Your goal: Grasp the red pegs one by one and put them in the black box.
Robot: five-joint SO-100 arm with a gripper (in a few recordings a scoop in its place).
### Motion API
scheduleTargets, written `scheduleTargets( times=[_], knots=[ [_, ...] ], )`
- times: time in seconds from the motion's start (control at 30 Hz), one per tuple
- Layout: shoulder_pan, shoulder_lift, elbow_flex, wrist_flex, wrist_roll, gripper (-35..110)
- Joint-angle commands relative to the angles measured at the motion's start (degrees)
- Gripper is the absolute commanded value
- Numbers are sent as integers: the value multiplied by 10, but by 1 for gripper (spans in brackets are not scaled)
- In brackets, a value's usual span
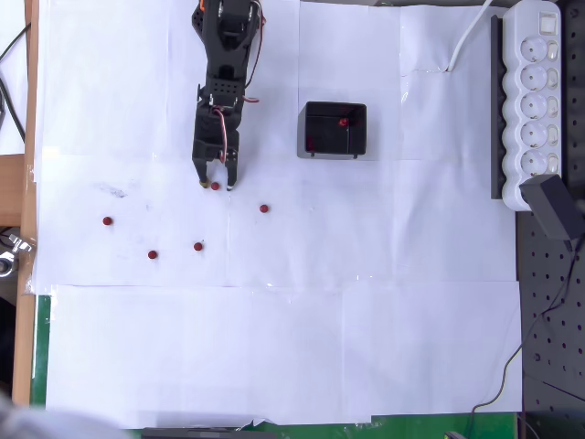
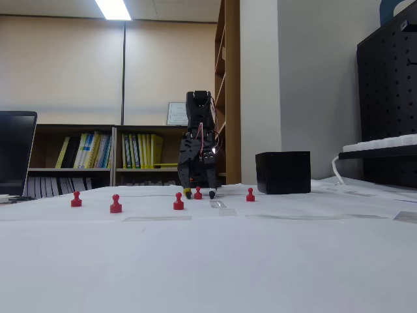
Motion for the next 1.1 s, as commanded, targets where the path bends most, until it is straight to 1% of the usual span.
scheduleTargets(
  times=[0.0,0.13,0.43,0.67,0.73,0.77,0.8,0.87,0.9,0.93,0.97,1.07],
  knots=[
    [3,10,25,-14,-3,17],
    [3,10,23,-13,0,17],
    [4,11,21,-7,3,0],
    [5,9,18,-5,-2,0],
    [7,1,20,30,-4,0],
    [8,-16,26,69,-6,0],
    [9,-41,45,152,-12,0],
    [8,-89,148,433,-30,0],
    [0,-99,200,548,-45,0],
    [-11,-114,235,621,-68,0],
    [-28,-128,261,671,-90,0],
    [-81,-134,353,795,-165,0]
  ],
)
